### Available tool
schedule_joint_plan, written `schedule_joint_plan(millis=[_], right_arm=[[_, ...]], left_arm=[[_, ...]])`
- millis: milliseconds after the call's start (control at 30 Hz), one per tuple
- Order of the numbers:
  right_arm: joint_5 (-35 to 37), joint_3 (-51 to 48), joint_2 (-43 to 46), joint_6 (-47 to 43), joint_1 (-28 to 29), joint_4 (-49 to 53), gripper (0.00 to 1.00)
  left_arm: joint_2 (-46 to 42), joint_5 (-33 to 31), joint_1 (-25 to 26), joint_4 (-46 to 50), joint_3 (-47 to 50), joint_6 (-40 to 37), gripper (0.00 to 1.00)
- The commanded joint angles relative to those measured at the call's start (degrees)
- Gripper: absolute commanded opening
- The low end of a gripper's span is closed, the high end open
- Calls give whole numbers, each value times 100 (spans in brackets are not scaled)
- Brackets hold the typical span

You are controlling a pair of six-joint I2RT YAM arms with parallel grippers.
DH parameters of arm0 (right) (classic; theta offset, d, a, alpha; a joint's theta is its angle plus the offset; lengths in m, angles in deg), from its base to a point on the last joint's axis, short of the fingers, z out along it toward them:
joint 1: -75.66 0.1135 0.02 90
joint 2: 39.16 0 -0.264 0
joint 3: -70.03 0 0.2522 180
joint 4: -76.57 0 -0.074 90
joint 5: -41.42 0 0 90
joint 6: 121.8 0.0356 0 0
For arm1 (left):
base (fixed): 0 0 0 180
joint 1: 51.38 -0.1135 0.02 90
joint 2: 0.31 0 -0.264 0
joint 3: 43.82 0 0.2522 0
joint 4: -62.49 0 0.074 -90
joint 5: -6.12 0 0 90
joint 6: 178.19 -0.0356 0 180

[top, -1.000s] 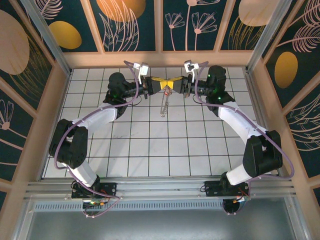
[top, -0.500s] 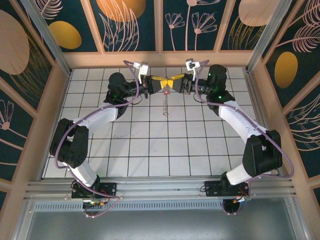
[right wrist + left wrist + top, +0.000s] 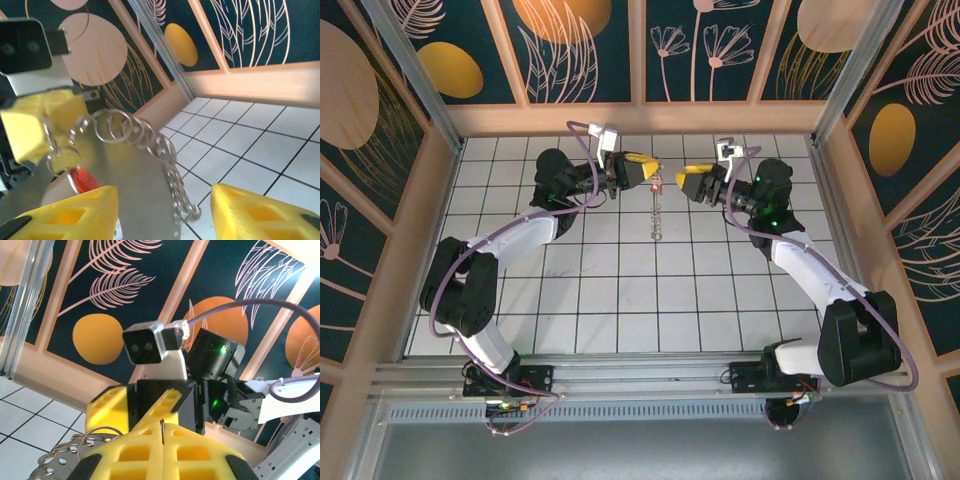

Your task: Put the keys on the keyring

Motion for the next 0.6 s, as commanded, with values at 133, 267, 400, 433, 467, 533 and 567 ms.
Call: schedule_joint_plan(millis=[133,267,400,433,467,533,567], right_arm=[[-270,-384,95,-135,169,-883,54],[-348,-410,186,-366,297,-757,54],[-296,-345,192,-531,412,-617,54],[-287,-315,166,-542,437,-616,54],[-283,-288,145,-542,453,-614,54],[-291,-214,66,-552,495,-617,54],[-295,-172,27,-559,518,-619,53]], left_arm=[[-149,138,13,-428,-54,132,0],[-145,163,13,-398,-62,113,0],[-144,185,13,-405,-80,113,0],[-147,191,18,-402,-89,120,0],[-146,196,16,-409,-89,122,0],[-152,208,13,-409,-93,121,0],[-158,210,13,-407,-96,126,0]])
